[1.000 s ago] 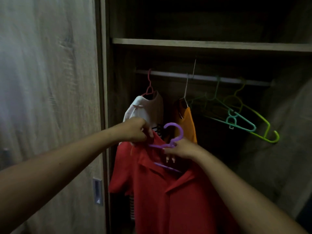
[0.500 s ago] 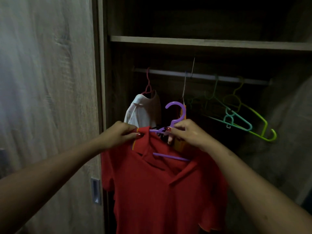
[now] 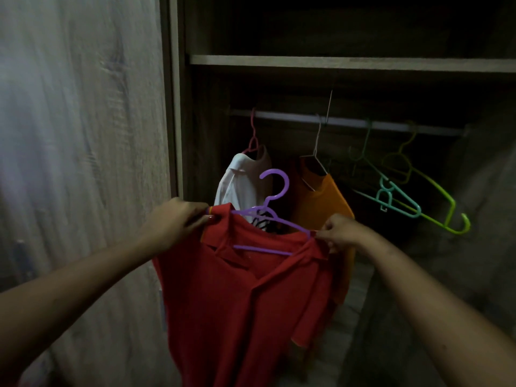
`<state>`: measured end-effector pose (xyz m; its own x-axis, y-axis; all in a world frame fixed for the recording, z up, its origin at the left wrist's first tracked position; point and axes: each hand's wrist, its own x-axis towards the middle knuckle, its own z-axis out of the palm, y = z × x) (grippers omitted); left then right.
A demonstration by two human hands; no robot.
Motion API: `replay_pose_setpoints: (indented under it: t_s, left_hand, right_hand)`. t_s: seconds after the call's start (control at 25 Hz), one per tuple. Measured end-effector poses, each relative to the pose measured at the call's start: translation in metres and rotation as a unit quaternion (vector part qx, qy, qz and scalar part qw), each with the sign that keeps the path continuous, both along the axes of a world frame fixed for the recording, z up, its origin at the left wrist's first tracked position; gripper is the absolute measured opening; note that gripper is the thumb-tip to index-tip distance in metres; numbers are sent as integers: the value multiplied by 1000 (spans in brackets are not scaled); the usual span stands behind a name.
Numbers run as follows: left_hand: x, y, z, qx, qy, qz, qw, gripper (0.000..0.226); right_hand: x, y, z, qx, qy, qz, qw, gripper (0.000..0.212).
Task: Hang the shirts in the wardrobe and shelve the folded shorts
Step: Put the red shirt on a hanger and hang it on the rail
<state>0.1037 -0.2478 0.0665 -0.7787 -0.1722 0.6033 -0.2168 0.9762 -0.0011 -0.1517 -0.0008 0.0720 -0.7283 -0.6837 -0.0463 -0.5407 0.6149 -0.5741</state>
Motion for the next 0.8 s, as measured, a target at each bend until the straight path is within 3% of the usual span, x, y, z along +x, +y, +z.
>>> replay_pose_setpoints:
  t_s: [0.08, 0.16, 0.32, 0.44, 0.56, 0.68, 0.8]
  left_hand:
    - [4, -3, 0, -2, -8, 13, 1000, 41]
    - [6, 5, -2, -12, -28, 30, 999, 53]
    - [3, 3, -6, -29, -28, 95, 995, 34]
    - [5, -10, -1, 37, 23, 61, 997, 34]
    - [4, -10, 12, 101, 64, -11, 993, 59]
    - [-5, -10, 26, 141, 51, -54, 987, 63]
    - [-23, -3, 38, 179, 23, -105, 978, 58]
  right_hand:
    - [4, -6, -4, -18, -9, -4, 1000, 25]
    - [7, -10, -3, -31, 61, -8, 998, 25]
    - [10, -10, 15, -143, 121, -1, 982, 23]
    - [12, -4, 26, -213, 97, 91, 968, 18]
    - [4, 3, 32, -208, 128, 166, 955, 19]
    - [1, 17, 47, -148, 63, 245, 956, 19]
    - [3, 42, 66, -141, -69, 256, 954, 20]
